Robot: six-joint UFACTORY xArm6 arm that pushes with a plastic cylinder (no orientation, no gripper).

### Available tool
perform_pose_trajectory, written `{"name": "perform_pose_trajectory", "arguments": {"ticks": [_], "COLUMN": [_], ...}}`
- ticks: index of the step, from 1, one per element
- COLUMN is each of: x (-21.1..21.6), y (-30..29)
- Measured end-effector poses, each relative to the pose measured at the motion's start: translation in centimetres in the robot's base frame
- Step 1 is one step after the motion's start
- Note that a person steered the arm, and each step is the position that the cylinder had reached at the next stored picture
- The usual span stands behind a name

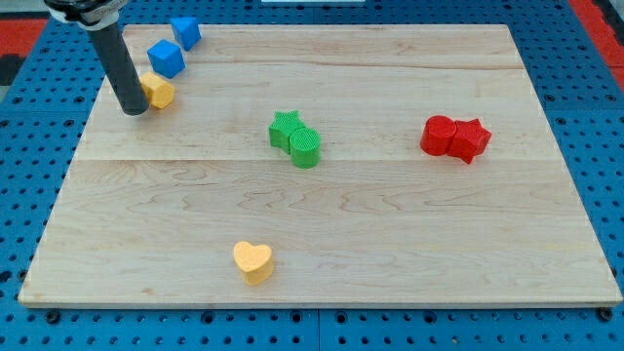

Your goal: Place the yellow heart below the yellow hexagon

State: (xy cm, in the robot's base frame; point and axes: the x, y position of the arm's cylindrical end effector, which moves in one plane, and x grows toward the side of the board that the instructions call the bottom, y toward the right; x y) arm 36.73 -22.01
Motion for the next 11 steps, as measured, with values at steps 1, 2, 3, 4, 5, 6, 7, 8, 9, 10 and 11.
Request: {"name": "perform_pose_trajectory", "arguments": {"ticks": [1, 2, 3, 4, 5, 6, 7, 8, 9, 10, 11], "x": [7.6, 14.5, 15.7, 22.1, 23.0, 23.0, 20.7, 18.9, 18.5, 14.3, 13.6], "y": [5.1, 14.4, 22.2, 24.6, 20.5, 13.0, 9.3, 11.8, 14.0, 9.4, 5.3]}}
